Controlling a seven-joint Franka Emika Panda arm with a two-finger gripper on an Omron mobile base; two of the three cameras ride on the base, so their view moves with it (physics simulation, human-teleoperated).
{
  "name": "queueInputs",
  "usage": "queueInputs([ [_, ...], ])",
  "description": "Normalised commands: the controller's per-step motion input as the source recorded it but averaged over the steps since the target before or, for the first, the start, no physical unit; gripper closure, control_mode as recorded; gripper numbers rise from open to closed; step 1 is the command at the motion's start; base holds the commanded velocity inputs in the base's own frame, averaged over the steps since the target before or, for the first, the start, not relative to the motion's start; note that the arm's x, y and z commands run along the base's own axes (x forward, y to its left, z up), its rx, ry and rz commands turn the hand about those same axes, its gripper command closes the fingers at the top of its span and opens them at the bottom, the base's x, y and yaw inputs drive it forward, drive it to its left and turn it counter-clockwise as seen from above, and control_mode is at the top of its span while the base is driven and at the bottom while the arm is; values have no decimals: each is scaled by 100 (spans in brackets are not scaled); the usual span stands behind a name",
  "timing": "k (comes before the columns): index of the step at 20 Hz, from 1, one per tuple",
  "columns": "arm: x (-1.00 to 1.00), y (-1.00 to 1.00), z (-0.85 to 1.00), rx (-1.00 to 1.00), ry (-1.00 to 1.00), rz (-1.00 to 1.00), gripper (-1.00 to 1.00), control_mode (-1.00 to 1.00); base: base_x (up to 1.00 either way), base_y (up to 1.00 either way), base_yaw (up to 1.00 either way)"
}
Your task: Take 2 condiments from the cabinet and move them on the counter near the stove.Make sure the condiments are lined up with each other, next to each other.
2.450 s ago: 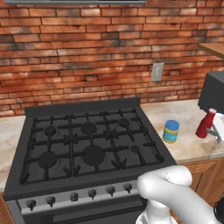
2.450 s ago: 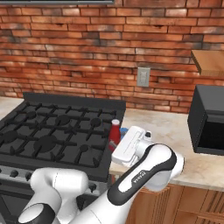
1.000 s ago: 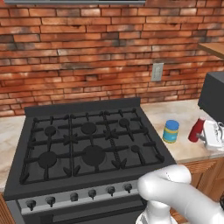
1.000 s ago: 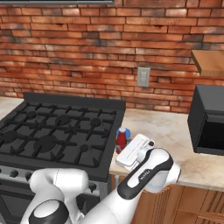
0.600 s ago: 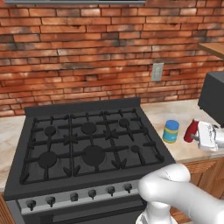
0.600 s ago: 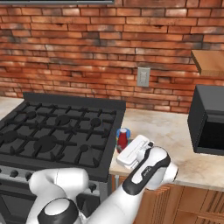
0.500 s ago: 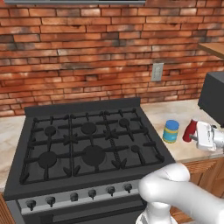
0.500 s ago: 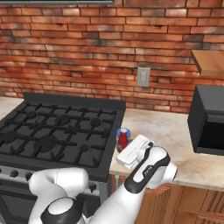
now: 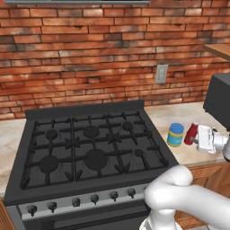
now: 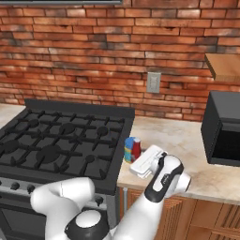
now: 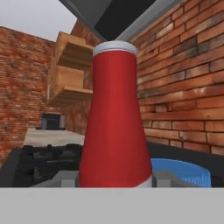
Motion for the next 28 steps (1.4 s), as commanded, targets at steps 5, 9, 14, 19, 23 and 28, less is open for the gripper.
queueInputs([
  [5,38,-16,-40,0,0,0,100,-100,0,0,0],
  [9,34,-17,-34,0,0,0,100,-100,0,0,0],
  [14,30,-18,-30,0,0,0,100,-100,0,0,0],
  [19,13,-6,-19,0,0,0,100,-100,0,0,0],
  [23,0,0,-11,0,0,0,100,-100,0,0,0],
  [28,0,0,-10,0,0,0,100,-100,0,0,0],
])
